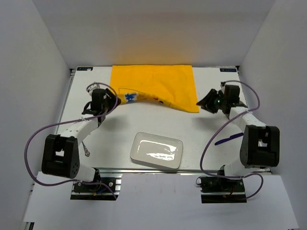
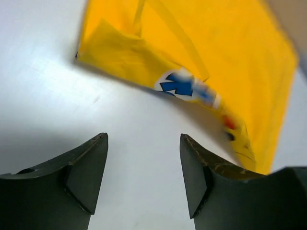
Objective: Set the dinner table for one person
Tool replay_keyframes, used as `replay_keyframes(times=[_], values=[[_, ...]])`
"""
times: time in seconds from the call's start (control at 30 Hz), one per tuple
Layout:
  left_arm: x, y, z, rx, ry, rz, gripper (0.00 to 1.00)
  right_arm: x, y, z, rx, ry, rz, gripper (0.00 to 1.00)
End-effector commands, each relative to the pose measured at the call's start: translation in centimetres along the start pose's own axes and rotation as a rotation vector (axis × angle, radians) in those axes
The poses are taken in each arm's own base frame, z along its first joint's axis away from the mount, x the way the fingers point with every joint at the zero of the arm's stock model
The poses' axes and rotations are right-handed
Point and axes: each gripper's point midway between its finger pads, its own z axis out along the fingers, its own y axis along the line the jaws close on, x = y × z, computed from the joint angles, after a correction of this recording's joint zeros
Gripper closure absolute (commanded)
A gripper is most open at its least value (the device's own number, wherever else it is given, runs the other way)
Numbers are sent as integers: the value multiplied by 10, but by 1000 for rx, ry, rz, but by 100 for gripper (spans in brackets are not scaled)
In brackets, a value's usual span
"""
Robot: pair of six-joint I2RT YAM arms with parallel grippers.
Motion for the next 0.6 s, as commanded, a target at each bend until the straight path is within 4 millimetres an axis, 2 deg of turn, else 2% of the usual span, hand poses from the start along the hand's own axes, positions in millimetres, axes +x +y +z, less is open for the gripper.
replay_keyframes(times=[0.0, 0.03, 0.07, 0.1, 0.13, 0.2, 0.27, 0.3, 0.33, 0.37, 0.4, 0.43, 0.47, 0.5, 0.53, 0.57], values=[[-13, -3, -34, 44, -89, -84, 29, -20, 23, -32, -109, -194, -107, 50], [-6, 9, -40, 19, -90, -97, 29, -5, 10, -32, -76, -185, -88, 46], [-11, 13, -47, -5, -119, -109, 28, -3, 6, -35, -54, -194, -91, 18], [-11, 17, -63, -28, -120, -113, 27, -6, 3, -41, -19, -221, -99, 11], [-14, 25, -72, -80, -139, -115, 20, -5, 2, -44, 4, -219, -113, 11], [-27, 22, -90, -78, -184, -147, 19, -7, 1, -44, 18, -220, -118, 11], [-34, 26, -98, -101, -210, -183, 18, -11, 1, -39, 38, -205, -126, 11], [-36, 23, -98, -86, -211, -188, 15, -13, 1, -36, 40, -196, -127, 11], [-37, 22, -94, -80, -210, -171, 14, -17, 2, -32, 45, -191, -129, 11], [-45, 13, -91, -66, -214, -174, 10, -14, 13, -17, 35, -147, -158, 11], [-46, 5, -85, -53, -188, -165, 9, -20, 14, -11, 59, -151, -169, 11], [-34, 8, -61, -92, -120, -123, 9, -15, 15, -2, 86, -110, -180, 11], [-49, -11, -54, -87, -102, -113, 9, -29, 27, 16, 91, -96, -207, 11], [-43, -21, -40, -94, -47, -91, 8, -25, 16, 22, 175, -43, -217, 11], [-21, -9, -5, -157, 51, -37, 8, -9, 8, 47, 225, 40, -232, 11], [-35, -27, 4, -165, 77, -27, 8, -37, 27, 53, 225, 1, -262, 11]])
